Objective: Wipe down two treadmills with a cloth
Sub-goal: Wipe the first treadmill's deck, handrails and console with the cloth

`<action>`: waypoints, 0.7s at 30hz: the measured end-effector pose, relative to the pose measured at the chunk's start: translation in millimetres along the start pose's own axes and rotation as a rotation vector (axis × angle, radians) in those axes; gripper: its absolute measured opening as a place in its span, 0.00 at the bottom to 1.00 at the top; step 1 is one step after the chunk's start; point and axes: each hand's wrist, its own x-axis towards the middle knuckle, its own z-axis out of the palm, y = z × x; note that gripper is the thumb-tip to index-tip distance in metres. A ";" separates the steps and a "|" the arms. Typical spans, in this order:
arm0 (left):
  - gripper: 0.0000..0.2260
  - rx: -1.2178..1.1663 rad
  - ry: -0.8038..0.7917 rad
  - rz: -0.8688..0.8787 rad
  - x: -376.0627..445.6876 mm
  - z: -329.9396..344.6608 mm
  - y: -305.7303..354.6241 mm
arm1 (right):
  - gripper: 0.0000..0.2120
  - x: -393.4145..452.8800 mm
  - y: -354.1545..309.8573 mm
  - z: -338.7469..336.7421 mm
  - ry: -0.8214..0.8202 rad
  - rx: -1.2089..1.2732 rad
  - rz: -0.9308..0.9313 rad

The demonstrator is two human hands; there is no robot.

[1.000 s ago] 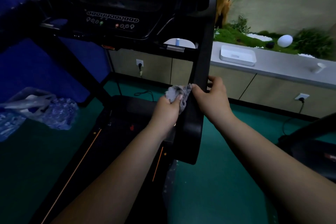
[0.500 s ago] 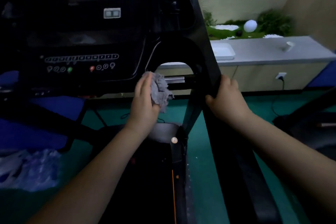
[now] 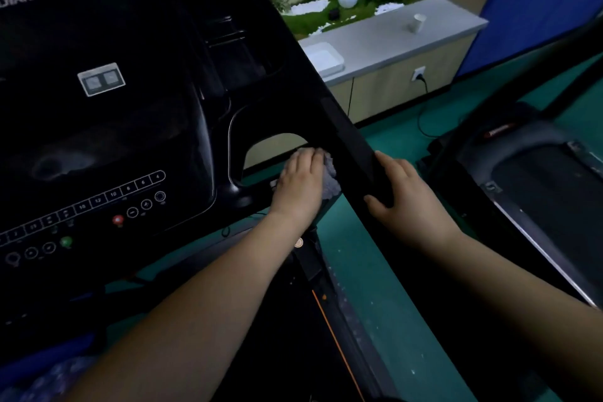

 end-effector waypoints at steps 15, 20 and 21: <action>0.24 0.234 -0.120 -0.141 9.6 -2.9 20.0 | 0.35 5.9 6.6 5.5 0.019 0.031 -0.039; 0.18 0.357 -0.075 -0.080 -23.7 -5.8 -25.1 | 0.34 5.9 8.7 4.1 0.012 0.064 -0.038; 0.19 0.366 -0.062 -0.124 -38.3 -9.8 -37.5 | 0.34 5.8 8.7 4.1 0.010 0.065 -0.039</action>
